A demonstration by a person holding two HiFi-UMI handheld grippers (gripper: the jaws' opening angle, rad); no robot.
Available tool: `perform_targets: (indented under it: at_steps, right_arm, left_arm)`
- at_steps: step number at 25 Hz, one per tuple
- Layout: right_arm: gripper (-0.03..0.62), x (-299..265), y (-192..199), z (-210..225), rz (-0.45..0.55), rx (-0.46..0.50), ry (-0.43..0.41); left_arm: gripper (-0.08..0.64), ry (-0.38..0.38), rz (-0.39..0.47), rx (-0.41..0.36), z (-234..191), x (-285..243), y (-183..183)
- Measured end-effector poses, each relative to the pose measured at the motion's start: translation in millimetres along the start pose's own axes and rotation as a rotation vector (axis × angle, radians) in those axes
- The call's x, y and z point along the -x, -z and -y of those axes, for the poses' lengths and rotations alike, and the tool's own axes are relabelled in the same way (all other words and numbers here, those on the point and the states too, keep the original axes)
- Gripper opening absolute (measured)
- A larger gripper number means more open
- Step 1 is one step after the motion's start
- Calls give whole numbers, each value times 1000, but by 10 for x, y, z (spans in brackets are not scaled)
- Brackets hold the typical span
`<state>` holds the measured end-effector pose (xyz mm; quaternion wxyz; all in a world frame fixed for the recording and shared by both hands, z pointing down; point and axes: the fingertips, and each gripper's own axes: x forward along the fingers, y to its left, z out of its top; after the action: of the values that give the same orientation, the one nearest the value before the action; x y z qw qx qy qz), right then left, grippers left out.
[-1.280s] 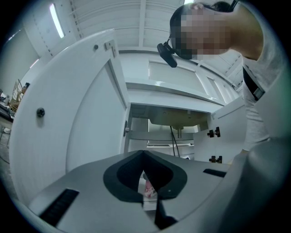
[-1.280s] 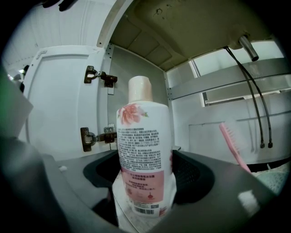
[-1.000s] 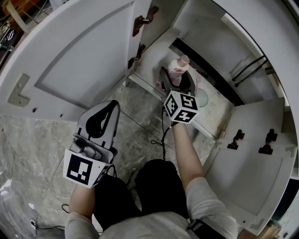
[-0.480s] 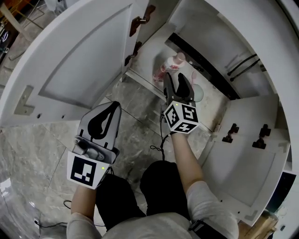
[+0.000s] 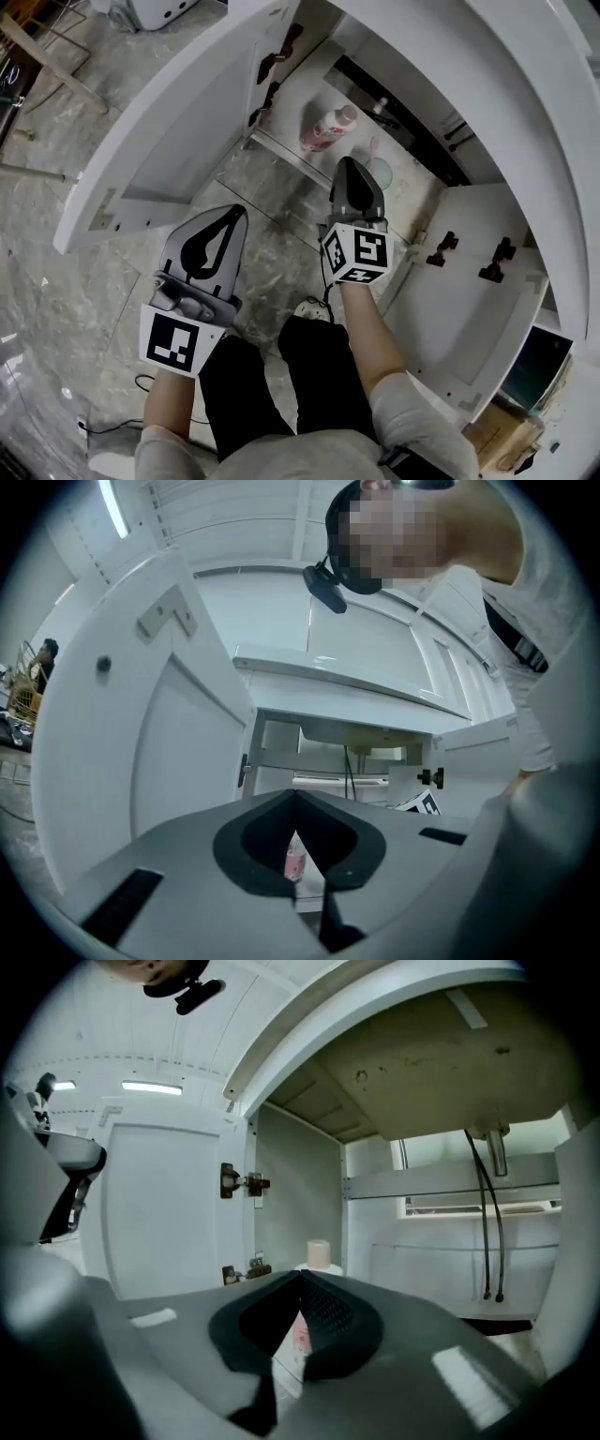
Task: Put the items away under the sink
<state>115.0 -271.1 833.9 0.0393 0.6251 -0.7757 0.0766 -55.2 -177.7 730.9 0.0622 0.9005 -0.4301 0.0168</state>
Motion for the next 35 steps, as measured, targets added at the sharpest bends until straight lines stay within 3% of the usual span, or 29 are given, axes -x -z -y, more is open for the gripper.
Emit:
perform_targets:
  at_steps: [9, 14, 23, 35]
  right_arm:
    - [11, 523, -872, -253, -39, 1, -26]
    - [11, 901, -1443, -452, -60, 49, -52]
    - [11, 1352, -2385, -646, -86, 20, -65]
    - [11, 1815, -3766, -818, -49, 23, -73]
  left_arm:
    - [8, -25, -32, 69, 188, 253, -809]
    - [8, -7, -69, 68, 382, 453, -1343]
    - [8, -60, -91, 82, 370, 706, -2300]
    - [8, -47, -23, 38, 453, 743, -3685]
